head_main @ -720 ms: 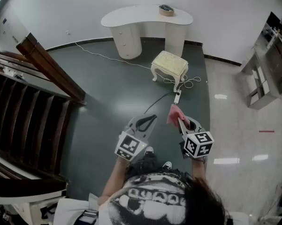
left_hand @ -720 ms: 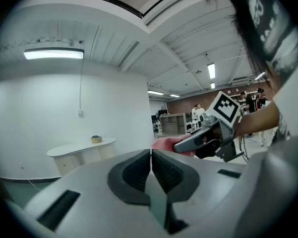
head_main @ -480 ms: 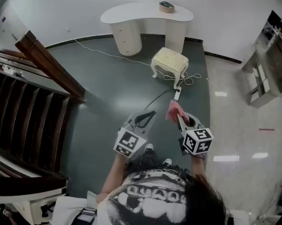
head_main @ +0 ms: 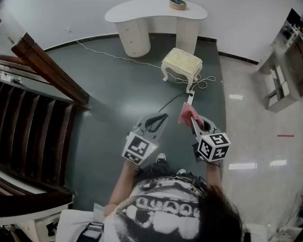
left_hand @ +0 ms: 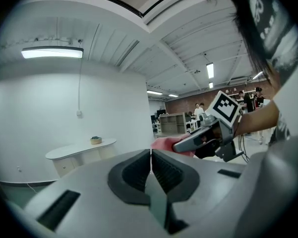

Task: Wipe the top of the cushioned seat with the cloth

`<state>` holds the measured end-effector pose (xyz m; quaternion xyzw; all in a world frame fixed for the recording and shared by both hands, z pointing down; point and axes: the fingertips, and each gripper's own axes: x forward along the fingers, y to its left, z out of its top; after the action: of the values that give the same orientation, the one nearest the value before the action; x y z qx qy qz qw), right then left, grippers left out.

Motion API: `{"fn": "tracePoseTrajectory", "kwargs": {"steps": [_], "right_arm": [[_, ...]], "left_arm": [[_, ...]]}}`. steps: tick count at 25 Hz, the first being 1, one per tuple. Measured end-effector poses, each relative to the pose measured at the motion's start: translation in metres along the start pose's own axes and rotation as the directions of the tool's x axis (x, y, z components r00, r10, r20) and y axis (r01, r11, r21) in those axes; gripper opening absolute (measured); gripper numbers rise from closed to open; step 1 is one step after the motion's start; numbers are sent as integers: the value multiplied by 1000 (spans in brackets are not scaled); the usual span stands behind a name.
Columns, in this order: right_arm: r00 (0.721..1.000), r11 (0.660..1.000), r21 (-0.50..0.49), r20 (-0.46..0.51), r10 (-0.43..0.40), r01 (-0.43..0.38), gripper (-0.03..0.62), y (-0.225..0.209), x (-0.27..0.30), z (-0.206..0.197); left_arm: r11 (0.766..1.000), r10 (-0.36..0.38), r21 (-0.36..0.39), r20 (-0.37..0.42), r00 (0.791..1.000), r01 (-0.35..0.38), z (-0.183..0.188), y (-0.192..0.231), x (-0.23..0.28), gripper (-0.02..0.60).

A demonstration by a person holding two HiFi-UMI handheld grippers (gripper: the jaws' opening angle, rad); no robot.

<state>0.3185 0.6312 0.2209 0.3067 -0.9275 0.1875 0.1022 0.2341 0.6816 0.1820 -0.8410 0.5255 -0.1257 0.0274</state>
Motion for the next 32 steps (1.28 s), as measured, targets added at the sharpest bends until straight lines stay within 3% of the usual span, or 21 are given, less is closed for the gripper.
{"fn": "tracePoseTrajectory", "kwargs": {"steps": [10, 20, 27, 32], "right_arm": [[999, 999, 28, 11, -32, 31, 11, 16, 43, 0], [997, 998, 35, -63, -53, 56, 11, 10, 74, -10], [993, 999, 36, -117, -13, 18, 11, -9, 129, -9], [994, 1000, 26, -106, 11, -9, 11, -43, 192, 21]], "left_arm": [[1000, -29, 4, 12, 1000, 29, -15, 49, -7, 9], [996, -51, -72, -10, 999, 50, -44, 72, 2, 9], [993, -13, -115, -40, 999, 9, -66, 113, 27, 9], [994, 18, -105, -45, 999, -23, -67, 161, 64, 9]]}}
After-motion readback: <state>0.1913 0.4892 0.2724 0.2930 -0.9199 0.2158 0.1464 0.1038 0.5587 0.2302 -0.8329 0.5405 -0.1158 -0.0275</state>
